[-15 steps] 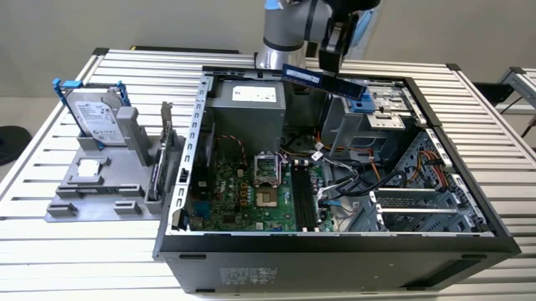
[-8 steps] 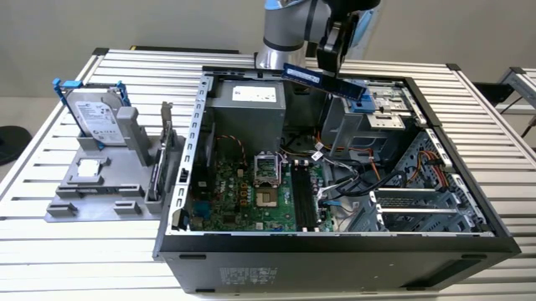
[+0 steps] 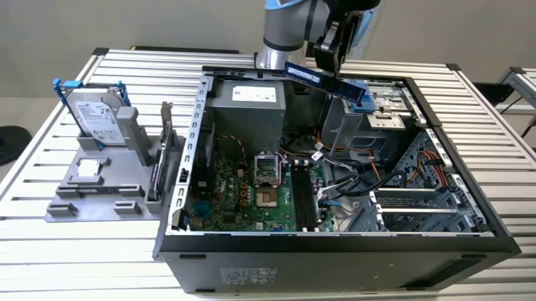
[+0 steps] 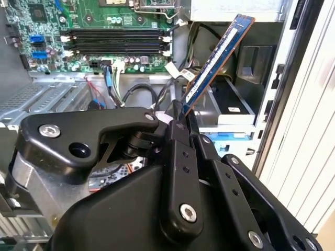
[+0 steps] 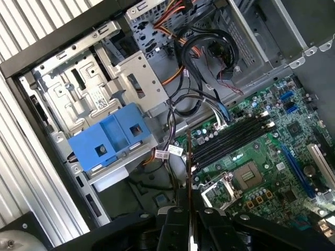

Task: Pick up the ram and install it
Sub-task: 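Insert the ram into the slot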

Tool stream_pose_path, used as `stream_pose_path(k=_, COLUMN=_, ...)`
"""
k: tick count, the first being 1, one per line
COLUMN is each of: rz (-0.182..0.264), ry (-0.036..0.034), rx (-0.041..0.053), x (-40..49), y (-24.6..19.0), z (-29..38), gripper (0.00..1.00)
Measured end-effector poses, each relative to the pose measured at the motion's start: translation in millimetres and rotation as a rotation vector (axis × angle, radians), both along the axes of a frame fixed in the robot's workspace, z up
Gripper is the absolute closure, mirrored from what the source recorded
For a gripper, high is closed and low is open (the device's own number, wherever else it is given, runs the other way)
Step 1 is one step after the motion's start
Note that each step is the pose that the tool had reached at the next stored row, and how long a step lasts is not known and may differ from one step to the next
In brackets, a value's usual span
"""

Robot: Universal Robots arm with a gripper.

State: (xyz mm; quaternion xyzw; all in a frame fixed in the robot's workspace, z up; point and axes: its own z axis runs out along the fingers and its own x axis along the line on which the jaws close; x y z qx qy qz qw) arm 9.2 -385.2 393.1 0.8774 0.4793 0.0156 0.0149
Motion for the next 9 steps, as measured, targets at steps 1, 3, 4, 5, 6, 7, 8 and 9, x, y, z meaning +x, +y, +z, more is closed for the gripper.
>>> stream_pose_path(k=1, rz=-0.008, ry=0.0, rx=0.0, x=0.0, y=0.0, z=0.0, gripper=1.0)
stream_pose_path(k=3, rz=-0.024, ry=0.0, rx=0.0, x=0.0, y=0.0, z=0.0, gripper=1.0)
stream_pose_path(k=4, rz=-0.032, ry=0.0, rx=0.0, x=0.0, y=0.0, z=0.0, gripper=1.0)
stream_pose_path(k=5, rz=-0.04, ry=0.0, rx=0.0, x=0.0, y=0.0, z=0.0, gripper=1.0)
stream_pose_path(k=6, rz=-0.049, ry=0.0, rx=0.0, x=0.0, y=0.0, z=0.0, gripper=1.0)
stream_pose_path(k=7, rz=-0.057, ry=-0.0001, rx=0.0, x=0.0, y=0.0, z=-0.1, gripper=1.0)
stream_pose_path(k=8, rz=-0.065, ry=0.0, rx=0.0, x=0.0, y=0.0, z=0.0, gripper=1.0)
stream_pose_path(k=9, rz=-0.073, ry=0.0, rx=-0.0001, x=0.0, y=0.0, z=0.0, gripper=1.0)
